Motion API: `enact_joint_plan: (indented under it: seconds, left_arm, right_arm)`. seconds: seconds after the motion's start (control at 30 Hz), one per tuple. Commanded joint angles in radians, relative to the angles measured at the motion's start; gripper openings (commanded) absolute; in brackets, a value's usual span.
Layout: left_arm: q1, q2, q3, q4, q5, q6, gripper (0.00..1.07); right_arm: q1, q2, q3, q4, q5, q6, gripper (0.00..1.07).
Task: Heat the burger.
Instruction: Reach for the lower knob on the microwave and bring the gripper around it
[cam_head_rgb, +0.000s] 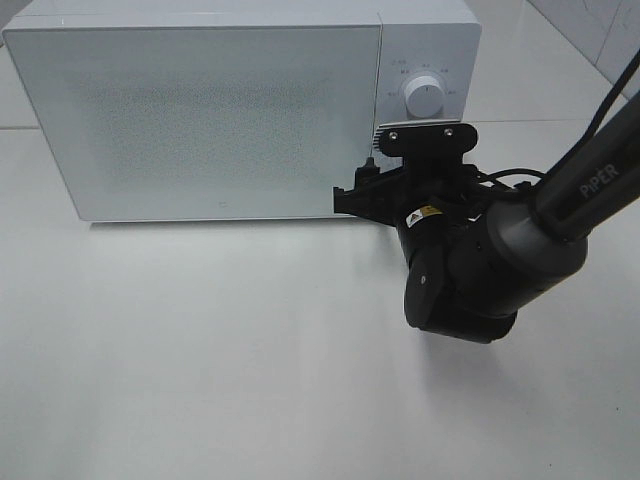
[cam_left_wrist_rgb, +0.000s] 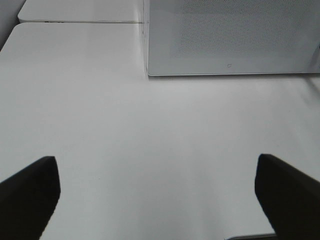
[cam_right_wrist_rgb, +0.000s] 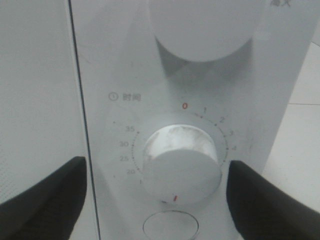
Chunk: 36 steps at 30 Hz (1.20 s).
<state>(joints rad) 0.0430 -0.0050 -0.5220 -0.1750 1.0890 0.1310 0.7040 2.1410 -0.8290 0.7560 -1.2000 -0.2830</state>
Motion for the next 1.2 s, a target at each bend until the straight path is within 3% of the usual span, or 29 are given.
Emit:
enact_joint_plan:
  seconds: [0.03,0.67,0.83,0.9,0.93,0.97,1.0,1.07,1.1,1.13,1.17,1.2]
  left_arm:
    - [0.002,-0.019,0.001,-0.004,-0.012,-0.002,0.98]
    - [0.002,-0.019,0.001,-0.003,-0.012,-0.002,0.98]
    - [0.002,-0.019,0.001,-0.003,-0.012,-0.002,0.98]
    - [0.002,-0.019,0.001,-0.003,-0.012,-0.002,0.98]
    - [0.002,-0.019,0.001,-0.003,-0.012,-0.002,0.98]
    - [0.002,-0.019,0.001,-0.003,-0.012,-0.002,0.98]
    - [0.002,-0.019,0.001,-0.003,-0.012,-0.002,0.98]
    - [0.002,-0.019,0.001,-0.003,-0.012,-0.002,0.98]
    - [0.002,-0.019,0.001,-0.003,-0.012,-0.002,0.98]
    - [0.002,-0.019,0.001,-0.003,-0.012,-0.002,0.98]
    - [0.002,-0.019,0.001,-0.003,-0.012,-0.002,0.98]
    - [0.002,-0.019,0.001,-0.003,-0.012,-0.002,0.98]
  right_arm:
    - [-0.004,-0.010,-0.010,-0.010,-0.019,0.002,0.73]
    - [-0.038,-0.018,-0.022,-0.044,-0.025,-0.005,0.73]
    - [-0.038,-0.018,-0.022,-0.044,-0.042,-0.005,0.68]
    - [-0.038,-0.018,-0.022,-0.044,-0.051,-0.005,0.58]
    - [-0.038,-0.018,-0.022,-0.044,-0.051,-0.005,0.58]
    - [-0.038,-0.018,-0.022,-0.044,-0.058,-0.005,0.49]
    - [-0.038,-0.018,-0.022,-0.044,-0.058,-0.005,0.49]
    - [-0.038,-0.018,-0.022,-0.044,-0.073,-0.005,0.31]
    - [-0.038,-0.018,-0.022,-0.044,-0.073,-0.005,0.31]
    - [-0.038,-0.018,-0.022,-0.044,-0.073,-0.005,0.19]
    - [-0.038,-0.018,-0.022,-0.044,-0.073,-0.005,0.19]
    - [-0.038,-0.018,-0.022,-0.044,-0.073,-0.005,0.10]
